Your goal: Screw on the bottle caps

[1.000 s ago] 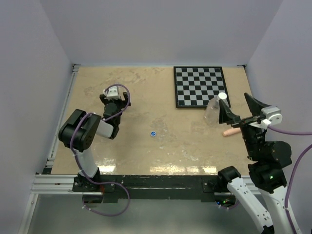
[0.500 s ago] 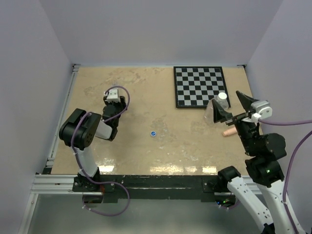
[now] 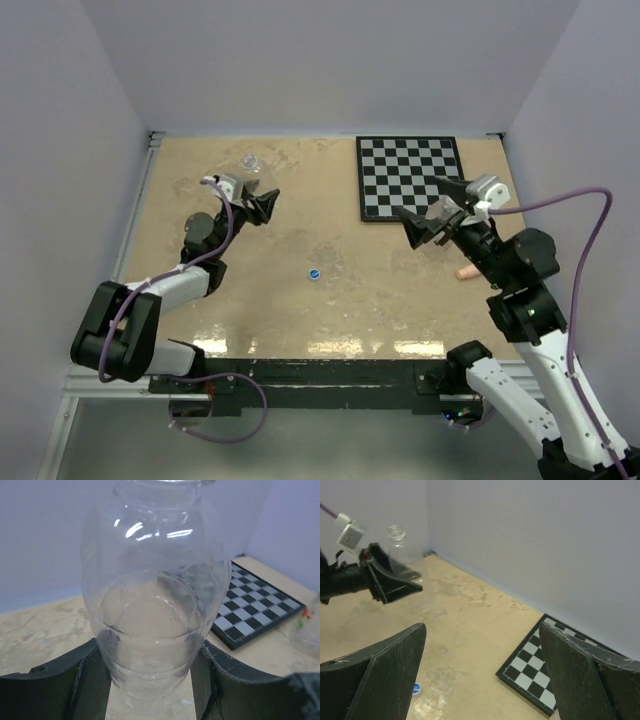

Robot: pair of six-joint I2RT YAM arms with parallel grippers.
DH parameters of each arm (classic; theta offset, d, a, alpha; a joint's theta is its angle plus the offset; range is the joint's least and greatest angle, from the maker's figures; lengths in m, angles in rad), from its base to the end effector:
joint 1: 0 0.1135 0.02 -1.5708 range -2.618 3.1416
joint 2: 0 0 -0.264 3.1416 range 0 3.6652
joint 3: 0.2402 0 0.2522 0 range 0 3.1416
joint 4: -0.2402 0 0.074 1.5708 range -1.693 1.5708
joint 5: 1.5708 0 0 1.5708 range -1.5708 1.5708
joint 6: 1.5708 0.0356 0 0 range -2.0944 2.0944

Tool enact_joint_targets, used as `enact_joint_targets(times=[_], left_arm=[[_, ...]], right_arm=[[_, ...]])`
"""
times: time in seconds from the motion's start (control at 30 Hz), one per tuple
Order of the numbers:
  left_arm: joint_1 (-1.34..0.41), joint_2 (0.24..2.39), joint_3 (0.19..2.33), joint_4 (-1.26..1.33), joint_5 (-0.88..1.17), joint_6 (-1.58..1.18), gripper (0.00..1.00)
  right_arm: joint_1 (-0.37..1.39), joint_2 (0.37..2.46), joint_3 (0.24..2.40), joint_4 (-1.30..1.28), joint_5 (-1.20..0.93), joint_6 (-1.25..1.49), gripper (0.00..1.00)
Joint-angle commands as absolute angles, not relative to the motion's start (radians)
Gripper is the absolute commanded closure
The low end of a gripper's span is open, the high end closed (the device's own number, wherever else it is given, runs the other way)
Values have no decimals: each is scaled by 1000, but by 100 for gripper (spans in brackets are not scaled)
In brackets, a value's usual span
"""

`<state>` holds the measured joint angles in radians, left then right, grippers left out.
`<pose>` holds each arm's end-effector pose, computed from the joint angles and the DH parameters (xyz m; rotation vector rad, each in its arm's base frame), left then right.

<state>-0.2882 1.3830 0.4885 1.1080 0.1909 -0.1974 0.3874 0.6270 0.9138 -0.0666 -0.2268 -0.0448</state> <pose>0.2639 -0.0853 0.2425 0.2250 1.3631 -0.5365 0.1176 0.0566 0.4190 -0.4792 1.2834 0.4409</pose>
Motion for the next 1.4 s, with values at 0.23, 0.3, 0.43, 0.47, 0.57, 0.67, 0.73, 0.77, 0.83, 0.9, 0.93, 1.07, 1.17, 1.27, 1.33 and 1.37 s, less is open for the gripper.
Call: enact_joint_targets(times=[0.23, 0.3, 0.43, 0.47, 0.57, 0.67, 0.73, 0.77, 0.83, 0.9, 0.93, 1.07, 1.17, 1.27, 1.33, 1.37], left_arm=[[-376, 1230, 731, 456, 632, -118, 62], [-388, 1200, 771, 355, 662, -88, 62], [-399, 1148, 827, 169, 733, -5, 63], [-405, 1138, 839, 122, 738, 41, 64], [-443, 1114, 856, 2, 738, 132, 65], [-475, 1097, 841, -51, 752, 166, 66], [-482, 1097, 835, -55, 773, 163, 66], [-483, 1097, 830, -54, 779, 163, 66], [-485, 1091, 818, -46, 779, 161, 66], [-485, 1083, 810, -43, 784, 160, 67], [-485, 1078, 804, -40, 785, 158, 67], [-489, 1074, 785, -28, 802, 156, 67], [-489, 1071, 776, -26, 801, 170, 67], [-489, 1057, 761, 21, 811, 158, 67], [-489, 1052, 756, 32, 815, 150, 67], [-489, 1052, 756, 31, 816, 150, 67]], right_arm=[[394, 813, 1011, 41, -583, 69, 1], [394, 836, 1009, 63, -594, 107, 1], [394, 848, 953, 194, -705, 188, 1], [394, 854, 947, 208, -724, 189, 2], [394, 876, 933, 242, -764, 192, 1], [394, 908, 931, 281, -810, 198, 1], [396, 931, 937, 305, -822, 204, 2], [403, 948, 943, 317, -839, 206, 4], [426, 979, 957, 327, -833, 206, 6], [460, 1012, 969, 327, -824, 193, 8], [483, 1038, 977, 327, -818, 190, 9], [569, 1098, 1000, 348, -743, 189, 11], [595, 1137, 1014, 373, -721, 209, 12], [607, 1170, 1026, 394, -716, 222, 13], [615, 1186, 1031, 416, -718, 236, 15], [620, 1195, 1031, 428, -719, 242, 15]])
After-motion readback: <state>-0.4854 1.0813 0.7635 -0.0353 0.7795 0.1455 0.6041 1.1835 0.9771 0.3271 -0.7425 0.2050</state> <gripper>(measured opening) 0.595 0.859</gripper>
